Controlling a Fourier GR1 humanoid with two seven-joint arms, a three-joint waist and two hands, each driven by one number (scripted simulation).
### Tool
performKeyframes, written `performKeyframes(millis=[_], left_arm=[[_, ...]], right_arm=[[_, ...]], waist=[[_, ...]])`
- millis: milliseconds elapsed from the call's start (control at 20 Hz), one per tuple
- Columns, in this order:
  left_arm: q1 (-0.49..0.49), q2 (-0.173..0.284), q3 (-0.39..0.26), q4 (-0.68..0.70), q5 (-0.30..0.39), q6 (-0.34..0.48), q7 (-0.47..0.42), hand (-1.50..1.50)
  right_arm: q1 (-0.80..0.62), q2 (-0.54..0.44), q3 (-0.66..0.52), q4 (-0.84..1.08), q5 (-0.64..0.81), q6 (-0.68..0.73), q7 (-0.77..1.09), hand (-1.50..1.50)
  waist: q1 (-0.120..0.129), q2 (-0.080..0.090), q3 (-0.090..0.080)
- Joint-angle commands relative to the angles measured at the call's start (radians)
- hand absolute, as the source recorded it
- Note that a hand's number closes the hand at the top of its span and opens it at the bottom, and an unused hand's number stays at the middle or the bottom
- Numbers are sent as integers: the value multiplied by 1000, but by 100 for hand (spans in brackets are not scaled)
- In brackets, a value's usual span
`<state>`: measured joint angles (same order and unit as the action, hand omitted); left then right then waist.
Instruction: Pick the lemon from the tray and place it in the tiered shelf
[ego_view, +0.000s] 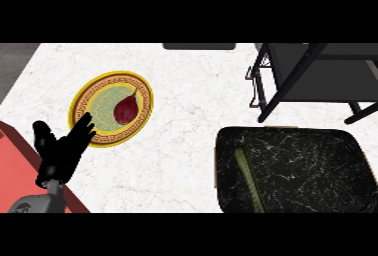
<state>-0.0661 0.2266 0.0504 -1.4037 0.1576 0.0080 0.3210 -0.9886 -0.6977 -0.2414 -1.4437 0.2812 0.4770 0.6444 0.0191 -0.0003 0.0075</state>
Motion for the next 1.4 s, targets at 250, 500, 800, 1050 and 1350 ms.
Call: performKeyframes(millis=[250,500,800,1050,1350], left_arm=[[-14,-56,-22,85,-40,23,-31,0],[-24,10,34,60,15,-43,14,0],[-1,-27,18,75,-1,-40,-29,0],[-38,-37,20,81,-20,-4,-1,0],[8,-5,50,83,1,-51,-48,0]], right_arm=[[-49,4,74,293,160,-113,-263,150],[-111,4,83,419,206,-147,-332,150],[-147,35,69,508,222,-202,-408,150],[-194,42,67,609,238,-226,-501,150],[-127,-11,89,608,279,-202,-565,150]], waist=[[-2,8,-8],[2,6,-8],[-3,5,-8],[-1,6,-8],[-9,4,-8]])
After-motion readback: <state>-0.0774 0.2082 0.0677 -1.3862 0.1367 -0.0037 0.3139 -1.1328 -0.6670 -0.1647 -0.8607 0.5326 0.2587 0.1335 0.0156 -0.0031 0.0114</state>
